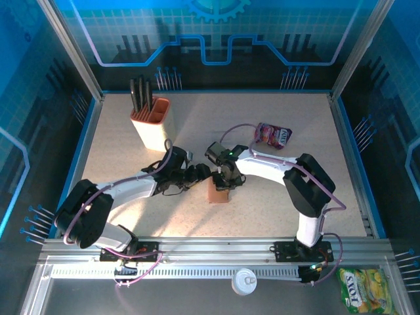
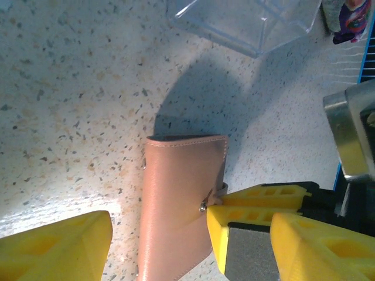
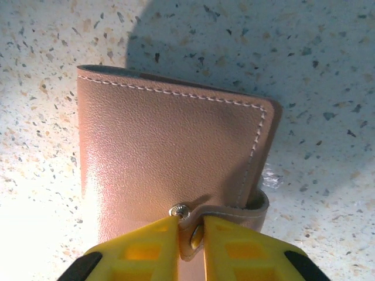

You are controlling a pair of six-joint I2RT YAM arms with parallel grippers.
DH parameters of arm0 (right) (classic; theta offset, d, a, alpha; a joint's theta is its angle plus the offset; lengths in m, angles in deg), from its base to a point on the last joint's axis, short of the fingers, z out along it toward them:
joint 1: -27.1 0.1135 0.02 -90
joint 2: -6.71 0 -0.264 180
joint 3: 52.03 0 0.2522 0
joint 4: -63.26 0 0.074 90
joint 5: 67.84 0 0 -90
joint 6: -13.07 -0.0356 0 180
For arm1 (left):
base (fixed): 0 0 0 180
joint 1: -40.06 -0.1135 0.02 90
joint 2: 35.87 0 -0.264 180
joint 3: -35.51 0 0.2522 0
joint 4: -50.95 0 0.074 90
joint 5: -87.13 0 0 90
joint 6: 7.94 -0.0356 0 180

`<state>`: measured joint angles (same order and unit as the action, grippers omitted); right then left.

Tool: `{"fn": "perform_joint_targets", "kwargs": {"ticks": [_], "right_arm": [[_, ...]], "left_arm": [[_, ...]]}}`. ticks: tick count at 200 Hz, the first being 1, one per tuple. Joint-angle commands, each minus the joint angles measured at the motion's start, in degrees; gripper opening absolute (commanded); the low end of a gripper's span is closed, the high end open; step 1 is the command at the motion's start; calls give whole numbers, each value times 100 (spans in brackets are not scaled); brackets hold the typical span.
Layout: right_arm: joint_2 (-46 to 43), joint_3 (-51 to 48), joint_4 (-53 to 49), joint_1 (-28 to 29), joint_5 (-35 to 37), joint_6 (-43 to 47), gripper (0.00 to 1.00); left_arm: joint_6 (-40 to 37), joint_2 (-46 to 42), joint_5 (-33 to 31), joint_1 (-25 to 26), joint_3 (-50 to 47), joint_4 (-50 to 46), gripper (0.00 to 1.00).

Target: Take the credit cards out of the card holder

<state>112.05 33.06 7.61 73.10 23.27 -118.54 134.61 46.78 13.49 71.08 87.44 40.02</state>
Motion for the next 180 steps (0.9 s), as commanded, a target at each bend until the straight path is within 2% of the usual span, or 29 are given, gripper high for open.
{"fn": "perform_joint_targets", "kwargs": {"ticks": [1, 61, 180], "right_arm": [[-285, -199, -53, -150, 89, 118, 19], [-553, -618, 230, -452, -71, 214, 21], [-391, -959, 796, -716, -595, 144, 22]], "left_arm": [[11, 99, -71, 37, 357, -135, 73], [40, 111, -230, 48, 575, -446, 73], [28, 326, -305, 61, 946, -801, 73]]}}
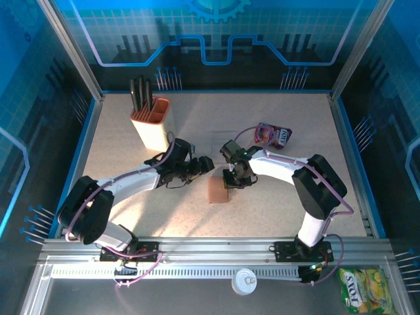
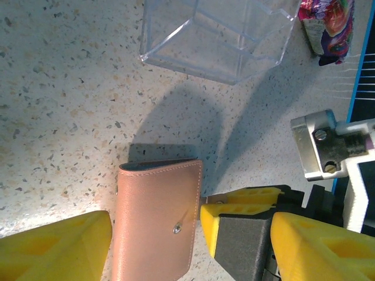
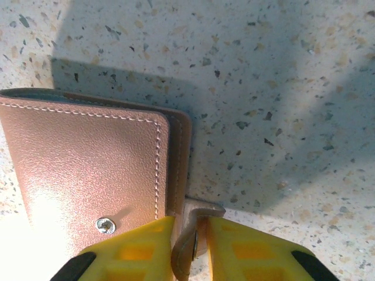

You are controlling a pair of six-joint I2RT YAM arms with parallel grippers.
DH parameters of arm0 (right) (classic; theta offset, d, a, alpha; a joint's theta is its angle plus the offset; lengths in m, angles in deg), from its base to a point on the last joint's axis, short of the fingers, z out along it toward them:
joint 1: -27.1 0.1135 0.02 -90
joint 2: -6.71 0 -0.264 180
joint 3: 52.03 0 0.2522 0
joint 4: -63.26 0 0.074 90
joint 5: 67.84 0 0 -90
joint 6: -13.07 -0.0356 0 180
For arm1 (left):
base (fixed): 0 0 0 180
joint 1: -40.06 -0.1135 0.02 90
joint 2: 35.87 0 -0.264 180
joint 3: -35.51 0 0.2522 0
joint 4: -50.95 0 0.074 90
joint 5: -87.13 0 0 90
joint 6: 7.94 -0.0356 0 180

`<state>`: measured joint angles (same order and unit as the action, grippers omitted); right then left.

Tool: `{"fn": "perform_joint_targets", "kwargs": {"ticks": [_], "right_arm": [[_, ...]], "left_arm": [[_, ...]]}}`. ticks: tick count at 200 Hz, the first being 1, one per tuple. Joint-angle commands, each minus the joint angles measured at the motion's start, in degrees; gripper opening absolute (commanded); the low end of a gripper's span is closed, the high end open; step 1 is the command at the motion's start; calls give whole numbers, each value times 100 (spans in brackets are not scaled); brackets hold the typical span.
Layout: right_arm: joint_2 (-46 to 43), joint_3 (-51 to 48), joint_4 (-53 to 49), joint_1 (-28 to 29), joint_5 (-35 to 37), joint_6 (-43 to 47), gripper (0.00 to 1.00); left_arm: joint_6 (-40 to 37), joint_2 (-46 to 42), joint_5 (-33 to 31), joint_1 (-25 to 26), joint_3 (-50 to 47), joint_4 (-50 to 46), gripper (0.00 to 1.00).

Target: Take the credit cards out of the card holder

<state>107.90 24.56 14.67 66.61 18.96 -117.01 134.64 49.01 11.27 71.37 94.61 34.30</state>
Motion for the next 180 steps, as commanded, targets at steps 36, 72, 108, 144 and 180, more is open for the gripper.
{"fn": "perform_joint_targets", "kwargs": {"ticks": [36, 72, 108, 144, 180], "right_arm": [[-50, -220, 96, -125, -172, -31, 23], [-237, -321, 81, -180, -188, -103, 24], [-388, -398, 78, -211, -185, -150, 24], [-419, -514, 203, -250, -269, -234, 22], [-535, -714, 297, -301, -269, -381, 24]], "left_arm": [[26, 134, -81, 31, 318, -322, 73], [18, 173, -94, 25, 386, -375, 73], [33, 207, -82, 30, 449, -411, 73], [-31, 189, -141, 28, 531, -530, 73], [-77, 222, -147, 23, 588, -591, 74]]}}
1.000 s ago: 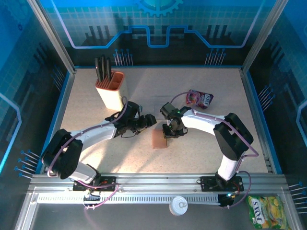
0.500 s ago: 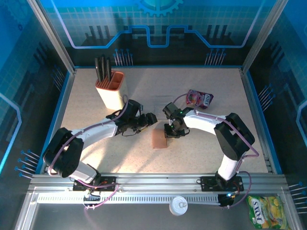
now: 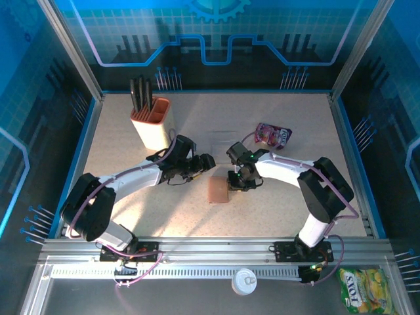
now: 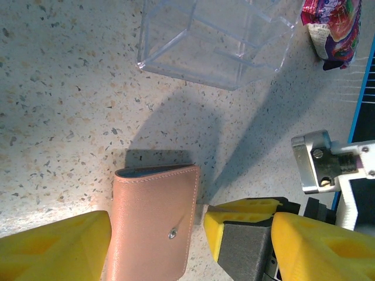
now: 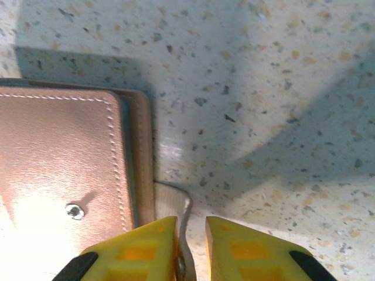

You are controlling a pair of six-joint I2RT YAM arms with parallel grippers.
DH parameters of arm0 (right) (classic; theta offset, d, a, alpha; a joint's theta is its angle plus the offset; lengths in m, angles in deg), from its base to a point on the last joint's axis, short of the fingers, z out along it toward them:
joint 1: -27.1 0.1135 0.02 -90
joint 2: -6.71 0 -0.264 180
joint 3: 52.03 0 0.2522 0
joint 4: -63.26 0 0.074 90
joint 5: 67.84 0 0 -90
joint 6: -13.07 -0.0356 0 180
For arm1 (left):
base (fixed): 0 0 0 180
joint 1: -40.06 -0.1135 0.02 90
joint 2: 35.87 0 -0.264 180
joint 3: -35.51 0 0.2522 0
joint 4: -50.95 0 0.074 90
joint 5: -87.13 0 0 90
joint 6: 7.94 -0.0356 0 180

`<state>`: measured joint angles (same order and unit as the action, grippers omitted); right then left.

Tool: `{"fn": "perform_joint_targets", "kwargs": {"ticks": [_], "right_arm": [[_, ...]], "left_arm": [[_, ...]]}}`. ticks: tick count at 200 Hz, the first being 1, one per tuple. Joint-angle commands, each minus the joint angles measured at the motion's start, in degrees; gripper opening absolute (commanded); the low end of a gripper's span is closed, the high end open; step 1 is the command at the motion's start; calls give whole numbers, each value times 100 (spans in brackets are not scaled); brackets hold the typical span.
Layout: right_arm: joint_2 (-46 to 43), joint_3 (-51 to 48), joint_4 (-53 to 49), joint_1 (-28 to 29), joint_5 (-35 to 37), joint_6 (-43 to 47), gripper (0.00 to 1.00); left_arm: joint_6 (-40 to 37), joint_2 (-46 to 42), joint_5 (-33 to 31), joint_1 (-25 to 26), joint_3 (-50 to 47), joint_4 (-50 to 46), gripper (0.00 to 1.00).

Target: Take the credit cards out of the card holder

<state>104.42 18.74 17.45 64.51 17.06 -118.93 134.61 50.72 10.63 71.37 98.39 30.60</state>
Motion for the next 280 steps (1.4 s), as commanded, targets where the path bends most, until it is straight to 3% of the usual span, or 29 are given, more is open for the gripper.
{"fn": "perform_joint_targets", "kwargs": {"ticks": [1, 33, 122, 280], "right_arm": [[-189, -140, 21, -92, -83, -192, 24], [-366, -368, 247, -158, -138, -321, 23], [-245, -985, 1490, -475, -1186, -688, 21], [-216, -1361, 2385, -766, -1693, -799, 17]], "left_arm": [[-77, 51, -79, 24, 211, -230, 74], [-85, 104, -71, 24, 295, -256, 74], [-174, 45, -87, 9, 484, -542, 74], [-228, 45, -109, -64, 537, -668, 75]]}}
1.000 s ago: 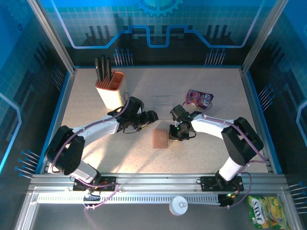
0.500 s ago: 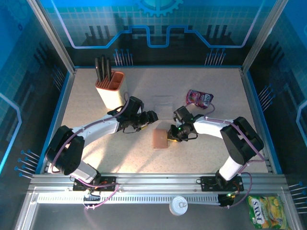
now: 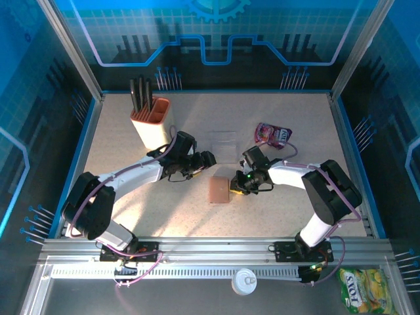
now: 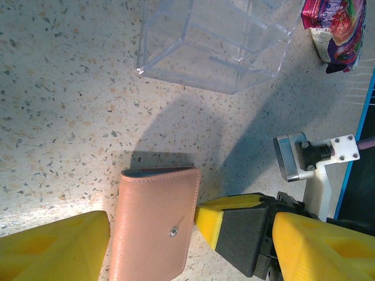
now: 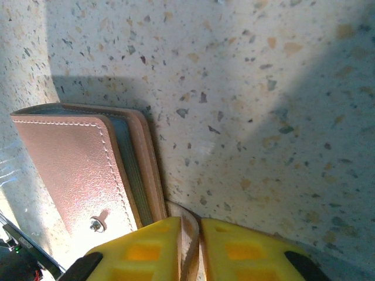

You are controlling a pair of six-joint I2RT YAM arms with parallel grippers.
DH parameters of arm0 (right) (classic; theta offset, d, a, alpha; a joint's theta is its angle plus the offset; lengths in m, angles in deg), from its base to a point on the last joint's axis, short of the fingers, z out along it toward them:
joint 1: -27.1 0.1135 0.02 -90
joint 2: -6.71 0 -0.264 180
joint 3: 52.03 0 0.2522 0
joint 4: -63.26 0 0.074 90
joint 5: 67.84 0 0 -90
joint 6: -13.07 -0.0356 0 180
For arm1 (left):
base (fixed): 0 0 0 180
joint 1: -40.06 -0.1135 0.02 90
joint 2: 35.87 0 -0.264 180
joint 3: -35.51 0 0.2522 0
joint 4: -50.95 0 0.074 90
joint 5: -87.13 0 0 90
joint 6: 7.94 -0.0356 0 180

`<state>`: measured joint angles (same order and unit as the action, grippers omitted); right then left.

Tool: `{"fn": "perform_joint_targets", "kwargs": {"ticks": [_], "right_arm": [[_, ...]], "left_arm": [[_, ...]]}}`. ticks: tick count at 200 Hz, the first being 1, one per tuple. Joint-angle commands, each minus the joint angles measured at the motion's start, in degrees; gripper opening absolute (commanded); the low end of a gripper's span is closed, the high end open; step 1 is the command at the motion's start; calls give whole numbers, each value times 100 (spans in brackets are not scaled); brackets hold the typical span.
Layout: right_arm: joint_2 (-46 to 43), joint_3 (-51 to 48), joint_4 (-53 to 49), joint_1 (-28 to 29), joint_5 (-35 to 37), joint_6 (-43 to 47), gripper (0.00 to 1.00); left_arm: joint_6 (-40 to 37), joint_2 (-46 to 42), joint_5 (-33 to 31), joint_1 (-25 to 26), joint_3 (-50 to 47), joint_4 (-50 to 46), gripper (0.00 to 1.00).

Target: Take the credit cards out of the card holder

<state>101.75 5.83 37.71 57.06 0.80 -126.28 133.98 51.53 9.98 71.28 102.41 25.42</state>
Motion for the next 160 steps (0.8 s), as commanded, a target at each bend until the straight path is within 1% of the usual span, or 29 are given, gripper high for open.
{"fn": "perform_joint_targets", "kwargs": {"ticks": [1, 36, 70, 114, 141, 160], "right_arm": [[41, -73, 365, -18, -68, -61, 17], [-129, -68, 299, -72, -21, -13, 14], [-451, -101, 72, -321, 37, 180, 10], [-935, 54, -580, -652, 68, 702, 10], [-1118, 219, -920, -710, 39, 1049, 10], [-1122, 365, -1061, -710, -147, 1278, 10]], "left_arm": [[-160, -37, -44, -55, 139, -150, 74], [-163, -80, -36, -92, 128, -148, 74], [-184, -141, -21, -149, 114, -167, 75], [-215, -251, -35, -221, 69, -198, 75], [-239, -335, -32, -298, -11, -203, 75], [-252, -400, -17, -349, -73, -194, 76]]}}
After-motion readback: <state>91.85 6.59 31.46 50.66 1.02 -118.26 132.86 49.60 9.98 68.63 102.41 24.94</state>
